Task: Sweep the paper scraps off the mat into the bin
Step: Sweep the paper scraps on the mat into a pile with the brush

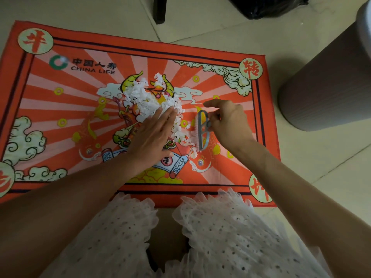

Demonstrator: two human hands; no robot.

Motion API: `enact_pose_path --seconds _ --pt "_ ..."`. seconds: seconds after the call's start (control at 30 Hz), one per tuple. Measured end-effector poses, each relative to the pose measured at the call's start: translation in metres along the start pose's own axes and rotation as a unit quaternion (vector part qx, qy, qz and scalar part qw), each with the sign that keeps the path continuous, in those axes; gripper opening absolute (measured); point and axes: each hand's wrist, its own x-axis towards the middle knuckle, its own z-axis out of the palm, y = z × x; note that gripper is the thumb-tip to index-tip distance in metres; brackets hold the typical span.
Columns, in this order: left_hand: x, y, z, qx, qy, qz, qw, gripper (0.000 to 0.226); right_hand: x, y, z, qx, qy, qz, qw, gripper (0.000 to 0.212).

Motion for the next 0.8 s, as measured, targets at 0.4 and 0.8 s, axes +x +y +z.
enact_pose_path --seconds 0.4,0.8 --pt "-0.004 -0.012 -0.005 0.002 -0.006 -0.008 1.000 0.123 0.038 -0.034 0.016 -0.002 0.001 -0.002 1.000 0.044" --pt "-0.007 -0.017 -0.004 -0.002 -0.007 -0.014 1.000 0.122 0.042 -0.013 -0.038 0.062 -0.048 -0.037 0.996 0.032"
